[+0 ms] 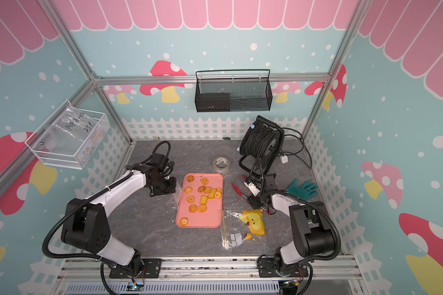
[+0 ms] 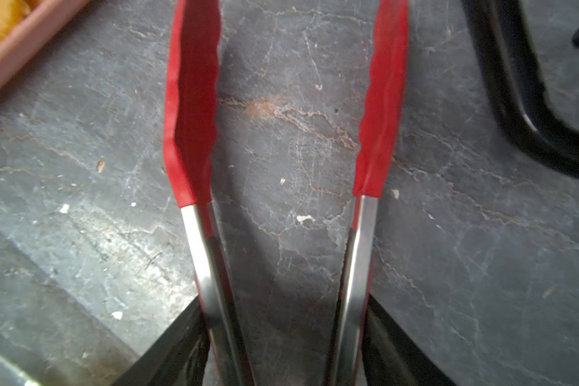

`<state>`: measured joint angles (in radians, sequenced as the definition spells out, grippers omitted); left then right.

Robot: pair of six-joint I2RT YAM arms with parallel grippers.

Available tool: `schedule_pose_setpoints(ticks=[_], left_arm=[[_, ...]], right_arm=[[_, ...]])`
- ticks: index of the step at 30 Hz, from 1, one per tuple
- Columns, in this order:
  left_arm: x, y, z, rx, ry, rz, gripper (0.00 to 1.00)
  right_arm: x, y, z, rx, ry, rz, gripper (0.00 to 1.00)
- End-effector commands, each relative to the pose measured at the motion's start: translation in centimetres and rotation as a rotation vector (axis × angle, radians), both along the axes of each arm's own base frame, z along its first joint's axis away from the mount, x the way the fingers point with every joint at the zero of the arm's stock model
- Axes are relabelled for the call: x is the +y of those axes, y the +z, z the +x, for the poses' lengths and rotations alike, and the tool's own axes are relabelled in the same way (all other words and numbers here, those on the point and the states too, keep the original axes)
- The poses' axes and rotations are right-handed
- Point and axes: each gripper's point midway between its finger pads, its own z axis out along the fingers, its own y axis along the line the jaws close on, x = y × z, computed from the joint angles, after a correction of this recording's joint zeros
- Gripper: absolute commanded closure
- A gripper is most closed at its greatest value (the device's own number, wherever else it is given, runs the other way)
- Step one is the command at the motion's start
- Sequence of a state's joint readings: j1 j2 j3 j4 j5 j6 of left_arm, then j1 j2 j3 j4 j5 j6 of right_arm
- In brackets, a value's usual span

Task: Put the cookies into a resealable bag to prevent moisture
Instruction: Pick up the clamp from the center of the board, then pick up the cookie from the tray.

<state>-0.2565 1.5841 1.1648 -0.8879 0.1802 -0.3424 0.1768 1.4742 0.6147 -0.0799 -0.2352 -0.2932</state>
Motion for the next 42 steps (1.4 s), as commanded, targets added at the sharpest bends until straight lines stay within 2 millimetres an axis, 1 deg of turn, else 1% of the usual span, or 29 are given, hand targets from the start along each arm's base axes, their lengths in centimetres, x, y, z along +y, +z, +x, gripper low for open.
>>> schedule_pose_setpoints(ticks=[1,5,10,12,14,17,21,23,28,32,34,36,39,42], left_arm=[[0.0,0.5,0.4,0.002,-0.018,-0.002,1.00],[0.1,0.6,0.3,0.008,-0.019,0.003,1.00],[0.4,0.7,0.2,0.014,-0.013,0.005,1.00],[0.2,0.9,0.3,0.012,-0.012,-0.002,1.00],[0.2,1.1,0.3,0.012,-0.012,-0.006,1.00],[0.0,1.6,0.4,0.006,-0.011,-0.016,1.00],[-0.1,2.1,0.4,0.000,-0.013,-0.023,1.00],[-0.2,2.1,0.3,0.003,-0.012,-0.027,1.00],[-0.2,2.1,0.1,0.005,-0.008,-0.031,1.00],[-0.2,2.5,0.3,-0.006,-0.009,-0.036,1.00],[-0.2,2.5,0.2,-0.002,-0.010,-0.036,1.00],[-0.3,2.5,0.2,0.001,-0.011,-0.038,1.00],[-0.2,2.5,0.0,0.003,-0.012,-0.034,1.00],[-0.1,2.4,-0.3,0.007,-0.011,-0.033,1.00]], right_arm=[[0.3,2.9,0.8,-0.121,0.006,0.031,0.34],[0.4,5.8,0.8,-0.198,0.013,0.047,0.37],[1.3,9.3,0.1,-0.238,0.080,0.075,0.41],[1.9,10.4,-0.4,-0.236,0.115,0.094,0.43],[2.5,11.0,-1.0,-0.215,0.159,0.108,0.44],[4.1,11.8,-2.1,-0.168,0.233,0.119,0.45],[6.0,11.4,-3.8,-0.090,0.343,0.063,0.43],[7.1,11.1,-4.2,-0.065,0.395,0.028,0.41],[10.7,10.6,-5.2,-0.028,0.531,-0.010,0.40],[12.7,9.2,-6.0,-0.009,0.626,-0.074,0.38],[13.8,8.9,-6.4,0.000,0.668,-0.090,0.37],[14.4,8.2,-6.7,0.018,0.699,-0.108,0.36],[14.6,7.0,-7.2,0.064,0.724,-0.144,0.36],[14.8,6.8,-7.3,0.066,0.734,-0.157,0.36]])
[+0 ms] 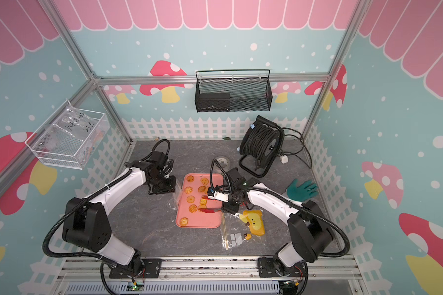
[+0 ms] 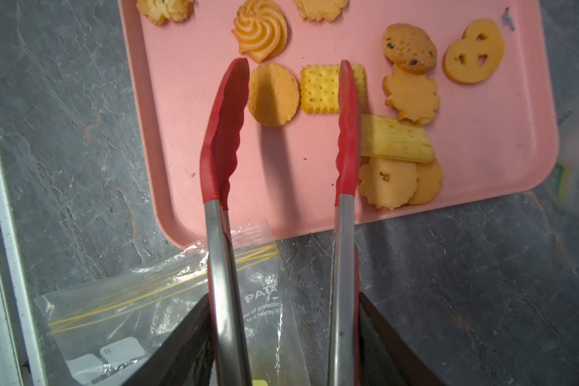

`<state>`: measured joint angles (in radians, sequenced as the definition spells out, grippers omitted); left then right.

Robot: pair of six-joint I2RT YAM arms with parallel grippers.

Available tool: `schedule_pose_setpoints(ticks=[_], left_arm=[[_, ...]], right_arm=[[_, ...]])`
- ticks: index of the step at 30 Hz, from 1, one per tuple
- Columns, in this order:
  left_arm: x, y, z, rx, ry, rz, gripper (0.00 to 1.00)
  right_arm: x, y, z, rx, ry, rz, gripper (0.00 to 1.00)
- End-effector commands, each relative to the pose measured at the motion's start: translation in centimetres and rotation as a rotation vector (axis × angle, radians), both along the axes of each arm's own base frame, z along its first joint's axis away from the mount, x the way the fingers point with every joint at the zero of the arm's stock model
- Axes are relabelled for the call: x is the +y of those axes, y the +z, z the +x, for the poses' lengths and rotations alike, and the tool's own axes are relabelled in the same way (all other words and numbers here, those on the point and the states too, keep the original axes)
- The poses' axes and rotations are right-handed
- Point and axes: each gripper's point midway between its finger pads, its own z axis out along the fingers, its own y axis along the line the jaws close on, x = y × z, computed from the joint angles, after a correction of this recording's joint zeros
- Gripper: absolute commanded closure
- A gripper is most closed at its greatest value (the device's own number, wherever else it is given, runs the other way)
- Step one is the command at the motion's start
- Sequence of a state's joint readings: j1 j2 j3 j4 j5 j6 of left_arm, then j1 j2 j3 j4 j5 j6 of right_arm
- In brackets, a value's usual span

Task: Put the cookies into a resealable bag to prevent moisture
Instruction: Pick up the cookie from the tray.

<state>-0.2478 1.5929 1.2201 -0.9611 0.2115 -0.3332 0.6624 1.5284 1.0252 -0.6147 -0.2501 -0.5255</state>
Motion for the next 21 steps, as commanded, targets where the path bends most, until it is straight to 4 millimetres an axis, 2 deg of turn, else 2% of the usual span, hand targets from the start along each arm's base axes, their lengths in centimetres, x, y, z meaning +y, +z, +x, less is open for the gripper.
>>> schedule_pose_setpoints(ticks=[1,4,12,17,21], left_arm=[[0.1,1.2,-0.1,-0.021,-0.003,-0.011,1.00],[0.1,0.9,-0.4,-0.013,-0.004,-0.009,1.00],[0.3,0.4,-0.9,0.001,-0.008,-0.001,1.00],[0.3,0.2,-1.0,0.009,-0.009,-0.002,1.00],[0.2,0.4,-1.0,0.005,-0.007,-0.012,1.00]], right_arm=[[0.2,0.4,-0.1,-0.017,0.045,-0.027,0.37],[0.1,0.2,-0.5,-0.011,0.056,-0.049,0.36],[-0.6,2.4,-1.3,-0.037,0.021,-0.023,0.37],[-1.5,1.0,-2.9,0.028,0.018,-0.062,0.37],[-0.8,0.5,-3.2,0.060,0.025,-0.057,0.38]])
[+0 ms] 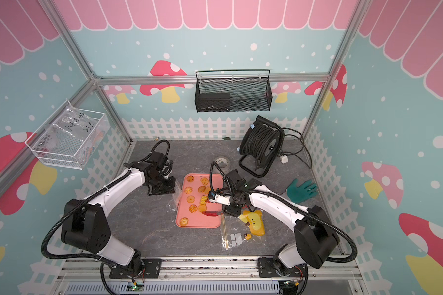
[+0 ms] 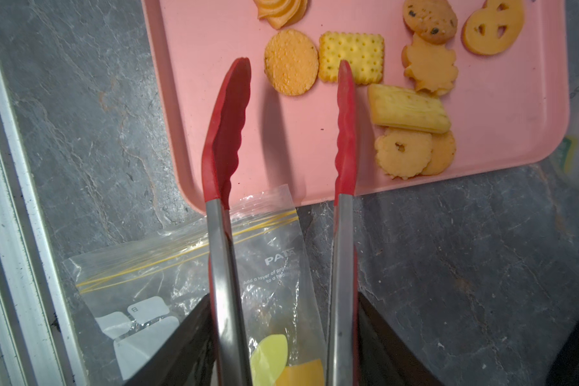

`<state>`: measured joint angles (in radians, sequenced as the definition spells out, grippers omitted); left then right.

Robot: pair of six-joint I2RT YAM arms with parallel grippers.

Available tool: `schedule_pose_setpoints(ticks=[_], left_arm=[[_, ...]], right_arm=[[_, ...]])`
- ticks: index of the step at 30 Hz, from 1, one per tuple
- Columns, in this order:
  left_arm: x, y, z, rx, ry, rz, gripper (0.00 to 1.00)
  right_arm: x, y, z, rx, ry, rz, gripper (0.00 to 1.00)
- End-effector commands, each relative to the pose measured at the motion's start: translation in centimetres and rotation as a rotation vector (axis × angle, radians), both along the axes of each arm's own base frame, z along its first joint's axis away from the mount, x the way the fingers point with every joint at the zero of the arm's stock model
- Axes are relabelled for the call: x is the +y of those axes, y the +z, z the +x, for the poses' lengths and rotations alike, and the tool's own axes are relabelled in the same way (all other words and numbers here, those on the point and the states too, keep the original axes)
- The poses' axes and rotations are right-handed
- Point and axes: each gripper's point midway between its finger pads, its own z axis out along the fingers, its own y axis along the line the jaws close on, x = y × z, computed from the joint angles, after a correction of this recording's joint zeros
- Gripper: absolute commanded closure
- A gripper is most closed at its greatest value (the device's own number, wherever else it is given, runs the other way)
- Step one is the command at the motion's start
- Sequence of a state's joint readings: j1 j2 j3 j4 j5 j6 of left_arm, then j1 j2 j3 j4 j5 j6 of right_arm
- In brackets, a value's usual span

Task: Put the cookies into a resealable bag to prevent moisture
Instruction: Pick up the cookie from the tray.

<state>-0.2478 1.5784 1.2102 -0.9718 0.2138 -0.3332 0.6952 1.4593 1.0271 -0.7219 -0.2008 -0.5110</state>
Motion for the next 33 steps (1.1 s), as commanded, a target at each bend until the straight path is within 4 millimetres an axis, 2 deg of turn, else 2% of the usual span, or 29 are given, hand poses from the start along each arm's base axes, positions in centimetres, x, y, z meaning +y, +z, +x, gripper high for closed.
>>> schedule_pose_setpoints(ticks=[1,6,13,22,28,33], left_arm=[[0.1,0.3,-0.5,-0.003,-0.006,-0.011,1.00],[0.1,0.5,-0.4,-0.008,-0.007,-0.014,1.00],[0.0,0.5,-0.5,-0.006,-0.007,-0.020,1.00],[0.0,0.4,-0.7,0.000,-0.007,-0.021,1.00],[-0.2,0.7,-0.6,-0.006,-0.009,-0.029,1.00],[-0.4,1.0,-0.5,-0.012,-0.016,-0.042,1.00]], right_arm=[[0.5,-0.7,-1.2,0.060,0.022,0.000,0.38],[1.3,-1.5,-0.5,0.066,0.024,-0.021,0.39],[3.2,-1.2,0.7,0.024,0.039,-0.011,0.39],[3.2,-2.1,0.5,0.026,0.057,-0.078,0.45],[3.1,-0.3,1.3,-0.022,0.034,-0.080,0.51],[3.5,2.3,1.8,-0.074,-0.001,-0.017,0.55]])
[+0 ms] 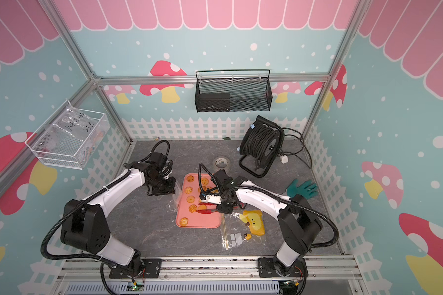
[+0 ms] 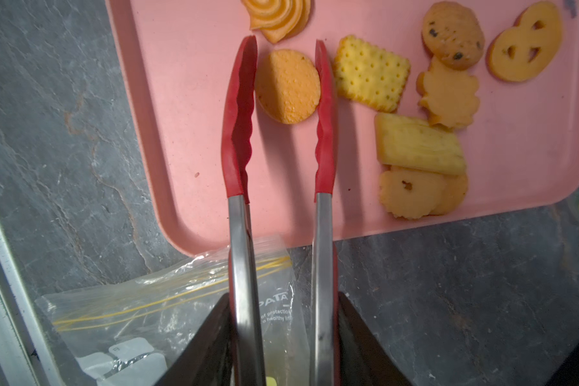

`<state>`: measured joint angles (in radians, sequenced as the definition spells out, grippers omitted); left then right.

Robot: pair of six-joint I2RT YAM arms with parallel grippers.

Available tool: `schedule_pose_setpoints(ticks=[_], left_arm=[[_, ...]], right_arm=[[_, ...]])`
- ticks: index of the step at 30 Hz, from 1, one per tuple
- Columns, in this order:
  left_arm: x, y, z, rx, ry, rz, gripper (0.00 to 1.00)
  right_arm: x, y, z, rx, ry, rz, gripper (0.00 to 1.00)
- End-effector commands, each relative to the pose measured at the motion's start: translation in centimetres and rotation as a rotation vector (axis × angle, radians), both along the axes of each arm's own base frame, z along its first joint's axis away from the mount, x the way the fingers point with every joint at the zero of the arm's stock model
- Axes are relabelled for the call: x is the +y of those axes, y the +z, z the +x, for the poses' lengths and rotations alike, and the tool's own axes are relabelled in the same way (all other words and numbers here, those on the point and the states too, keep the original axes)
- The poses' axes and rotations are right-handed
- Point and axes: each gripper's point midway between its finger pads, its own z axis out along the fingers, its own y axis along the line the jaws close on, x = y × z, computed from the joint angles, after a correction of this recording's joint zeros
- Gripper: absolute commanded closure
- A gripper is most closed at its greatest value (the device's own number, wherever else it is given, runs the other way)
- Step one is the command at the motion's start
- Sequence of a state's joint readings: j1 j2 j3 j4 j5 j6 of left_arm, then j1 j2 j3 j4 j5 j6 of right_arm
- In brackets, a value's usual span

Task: Put the cookies into a resealable bag to prevent moisture
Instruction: Pick up the cookie from the tray, then place the cookie in the ziploc bag.

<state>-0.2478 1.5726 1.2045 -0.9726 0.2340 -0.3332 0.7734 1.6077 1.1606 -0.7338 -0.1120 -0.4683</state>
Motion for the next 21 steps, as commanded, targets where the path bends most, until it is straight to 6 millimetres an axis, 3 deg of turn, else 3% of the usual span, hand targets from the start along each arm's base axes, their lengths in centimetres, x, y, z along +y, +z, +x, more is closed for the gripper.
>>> schedule_pose_setpoints(ticks=[1,5,12,21], left_arm=[[-0.2,1.0,-0.2,-0.017,-0.015,-0.026,1.00],[-0.7,1.1,-0.4,-0.026,-0.059,-0.052,1.00],[-1.2,2.0,-1.0,-0.040,-0.113,-0.081,1.00],[-1.8,3.4,-2.2,-0.020,-0.152,-0.150,1.00]], right_arm=[[0.8,3.7,0.3,-0.057,-0.012,0.085,0.56],[2.7,6.6,0.1,-0.065,-0.027,0.268,0.57],[5.6,9.8,0.1,-0.036,-0.045,0.544,0.59],[7.2,9.5,1.7,0.005,-0.075,0.658,0.60]])
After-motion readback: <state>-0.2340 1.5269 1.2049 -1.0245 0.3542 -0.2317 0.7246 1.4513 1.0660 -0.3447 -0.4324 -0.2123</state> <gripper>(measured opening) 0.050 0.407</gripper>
